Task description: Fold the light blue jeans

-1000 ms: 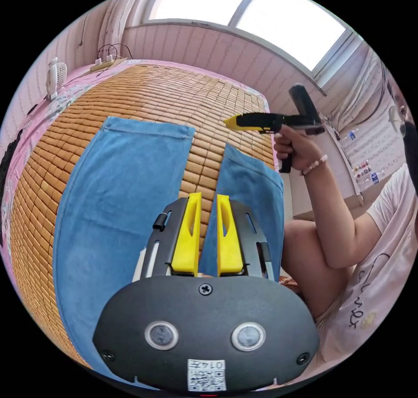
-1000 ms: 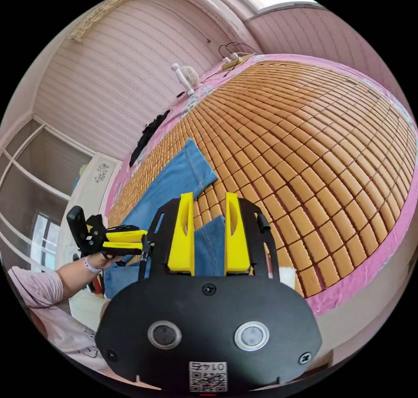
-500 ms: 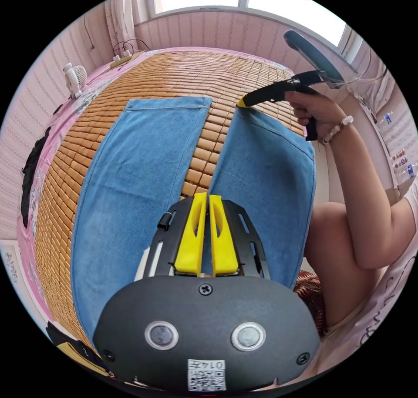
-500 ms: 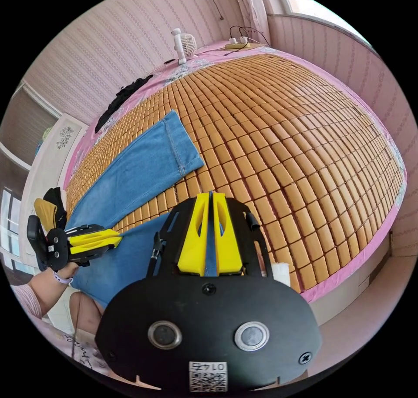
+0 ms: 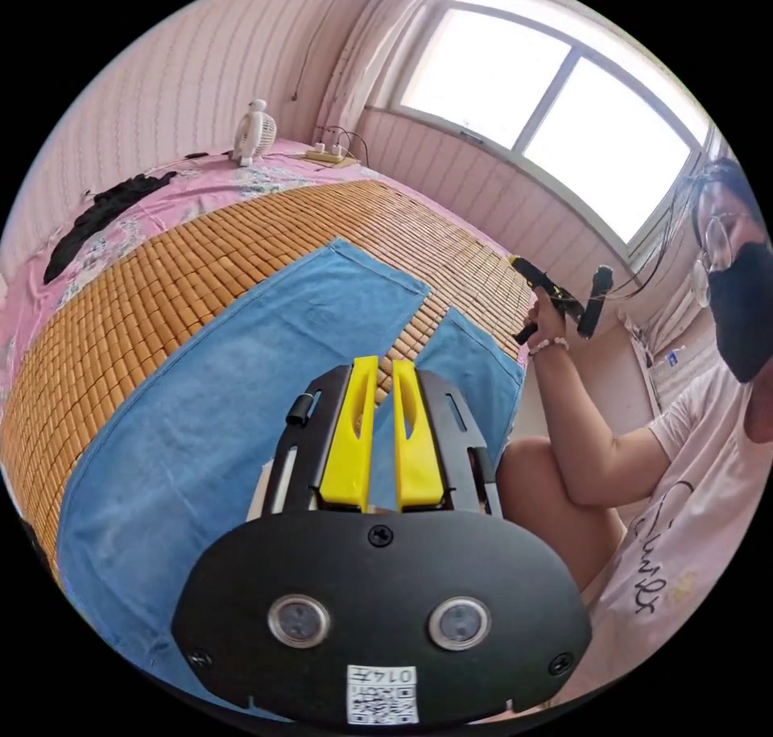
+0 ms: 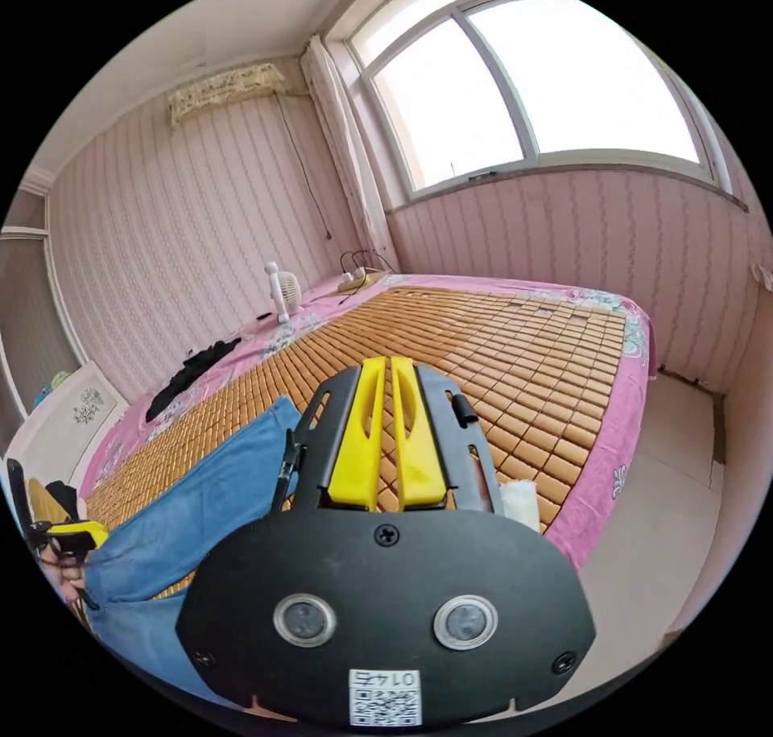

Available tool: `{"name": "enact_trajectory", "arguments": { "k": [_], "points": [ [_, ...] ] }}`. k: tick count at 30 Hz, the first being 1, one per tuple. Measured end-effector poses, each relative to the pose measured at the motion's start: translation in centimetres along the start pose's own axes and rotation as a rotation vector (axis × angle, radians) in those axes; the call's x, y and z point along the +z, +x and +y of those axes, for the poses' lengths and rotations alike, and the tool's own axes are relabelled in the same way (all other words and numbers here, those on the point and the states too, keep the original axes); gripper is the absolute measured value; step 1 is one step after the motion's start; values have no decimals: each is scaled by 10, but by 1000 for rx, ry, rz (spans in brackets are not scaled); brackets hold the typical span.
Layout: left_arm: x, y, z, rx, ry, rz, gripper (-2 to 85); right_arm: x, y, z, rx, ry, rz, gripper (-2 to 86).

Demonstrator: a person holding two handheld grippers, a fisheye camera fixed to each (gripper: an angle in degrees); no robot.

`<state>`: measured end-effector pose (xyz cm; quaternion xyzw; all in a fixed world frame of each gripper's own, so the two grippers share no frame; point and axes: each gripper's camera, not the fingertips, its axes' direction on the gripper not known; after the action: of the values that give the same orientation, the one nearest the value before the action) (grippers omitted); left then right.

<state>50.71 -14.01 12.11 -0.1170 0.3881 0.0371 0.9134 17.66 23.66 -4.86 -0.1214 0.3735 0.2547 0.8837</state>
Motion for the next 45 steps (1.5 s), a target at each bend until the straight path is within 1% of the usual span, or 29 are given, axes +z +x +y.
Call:
{"name": "enact_trajectory", "arguments": {
  "k": [3, 4, 5, 7, 8, 10, 11, 12, 13, 15, 16, 18, 19, 21, 22, 25, 27, 30, 32, 34, 36, 38, 40, 42, 45],
  "points": [
    [-87, -36, 61, -160, 81, -78, 36, -2, -12, 10, -58, -33, -73, 45],
    [-123, -48, 90, -220, 118, -115, 34, -5, -15, 11, -72, -28, -84, 48],
    [-141, -55, 106, -255, 136, -138, 33, -15, -23, 12, -107, -4, -96, 51],
    [-210, -78, 178, -405, 207, -244, 33, -32, -33, 13, -159, 41, -129, 53],
    [-225, -83, 198, -451, 217, -272, 33, -42, -39, 14, -194, 49, -169, 54],
    [-281, -99, 277, -605, 264, -355, 36, -55, -41, 16, -198, 27, -225, 61],
    [-292, -102, 296, -640, 272, -370, 38, -63, -40, 20, -179, -27, -272, 70],
    [-312, -109, 335, -710, 284, -400, 42, -69, -37, 27, -179, -97, -318, 77],
    [-328, -115, 373, -799, 297, -416, 47, -72, -34, 32, -175, -134, -332, 80],
    [-345, -124, 425, -912, 331, -404, 52, -80, -15, 57, -128, -281, -339, 85],
    [-353, -128, 455, -973, 362, -402, 62, -82, -9, 63, -115, -325, -328, 86],
    [-359, -133, 489, -1030, 395, -402, 79, -88, 11, 82, -101, -463, -254, 99],
    [-361, -138, 507, -1068, 407, -389, 92, -89, 14, 85, -104, -489, -229, 113],
    [-363, -146, 529, -1113, 436, -359, 109, -85, 19, 95, -120, -630, -177, 158],
    [-363, -152, 539, -1139, 458, -342, 115, -84, 19, 97, -117, -655, -172, 167],
    [-364, -167, 550, -1125, 463, -348, 130, -85, 21, 100, -57, -650, -140, 185],
    [-363, -179, 552, -1138, 410, -345, 137, -82, 29, 102, 79, -647, -146, 192],
    [-362, -195, 555, -1143, 386, -243, 132, -74, 34, 103, 234, -624, -184, 186],
    [-364, -200, 555, -1143, 371, -229, 118, -64, 32, 105, 250, -651, -150, 176],
    [-370, -204, 557, -1145, 298, -278, 88, -52, 30, 106, 251, -694, -94, 159],
    [-376, -205, 559, -1118, 275, -268, 67, -44, 28, 105, 279, -726, -52, 119],
    [-384, -205, 560, -1091, 269, -233, 26, -44, 29, 102, 318, -752, 8, 78],
    [-396, -198, 555, -1039, 259, -261, -2, -50, 27, 95, 286, -737, -32, 27],
    [-407, -186, 549, -963, 273, -305, -7, -62, 24, 80, 269, -684, -129, 16],
    [-425, -169, 542, -882, 324, -328, -9, -73, 12, 54, 167, -628, -173, 9]
  ]
}}
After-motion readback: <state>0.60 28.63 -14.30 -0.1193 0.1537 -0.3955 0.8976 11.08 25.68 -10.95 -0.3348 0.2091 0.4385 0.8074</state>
